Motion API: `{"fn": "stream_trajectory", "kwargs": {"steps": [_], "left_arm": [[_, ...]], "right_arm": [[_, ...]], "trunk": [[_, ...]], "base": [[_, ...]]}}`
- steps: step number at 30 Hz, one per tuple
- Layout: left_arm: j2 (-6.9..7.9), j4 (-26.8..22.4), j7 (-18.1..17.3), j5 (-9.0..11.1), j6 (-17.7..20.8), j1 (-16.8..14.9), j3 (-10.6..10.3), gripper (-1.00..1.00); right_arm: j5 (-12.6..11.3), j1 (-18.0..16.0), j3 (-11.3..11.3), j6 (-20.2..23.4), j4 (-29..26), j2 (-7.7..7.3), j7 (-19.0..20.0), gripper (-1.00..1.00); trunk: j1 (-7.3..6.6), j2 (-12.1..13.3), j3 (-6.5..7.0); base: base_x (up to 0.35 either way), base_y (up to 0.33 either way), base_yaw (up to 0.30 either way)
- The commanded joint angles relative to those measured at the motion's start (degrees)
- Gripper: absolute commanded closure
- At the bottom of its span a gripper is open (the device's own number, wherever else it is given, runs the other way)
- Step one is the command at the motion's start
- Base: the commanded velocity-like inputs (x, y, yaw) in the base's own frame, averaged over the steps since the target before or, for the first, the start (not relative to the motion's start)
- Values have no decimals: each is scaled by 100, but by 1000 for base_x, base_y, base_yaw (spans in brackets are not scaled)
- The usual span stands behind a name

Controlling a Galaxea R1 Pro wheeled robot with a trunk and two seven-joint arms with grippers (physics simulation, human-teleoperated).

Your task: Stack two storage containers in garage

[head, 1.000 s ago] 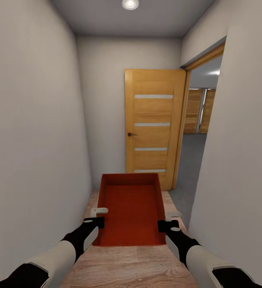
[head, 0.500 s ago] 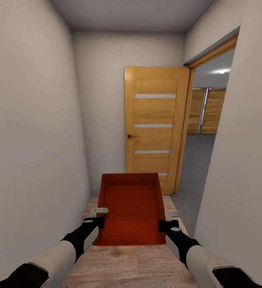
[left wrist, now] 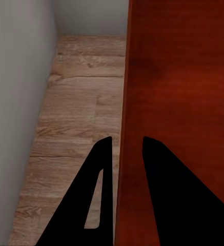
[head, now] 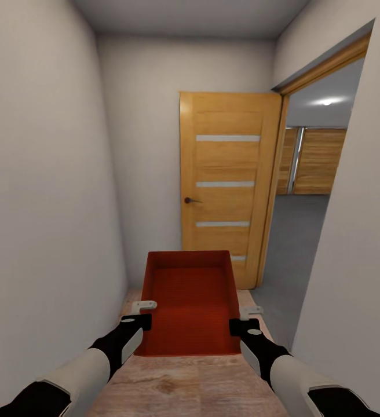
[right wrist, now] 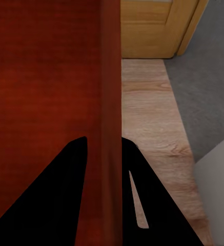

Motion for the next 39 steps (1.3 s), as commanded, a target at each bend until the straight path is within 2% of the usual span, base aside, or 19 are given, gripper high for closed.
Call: {"fn": "stream_trajectory", "kwargs": {"steps": [1, 28, 39], "left_arm": [[195, -30, 109, -135, -14, -10, 309, 100], [230, -31, 109, -135, -14, -10, 309, 100], [223, -63, 111, -135, -14, -10, 309, 100]], "right_arm": [[-53, -1, 12, -7, 17, 0, 20, 100], [-59, -1, 19, 10, 17, 8, 19, 100], [-60, -1, 19, 10, 17, 7, 16, 100]], "trunk": [[5, -9, -10], [5, -9, -10], [5, -9, -10]], "base": [[322, 0, 0], [322, 0, -4], [88, 0, -257]]}}
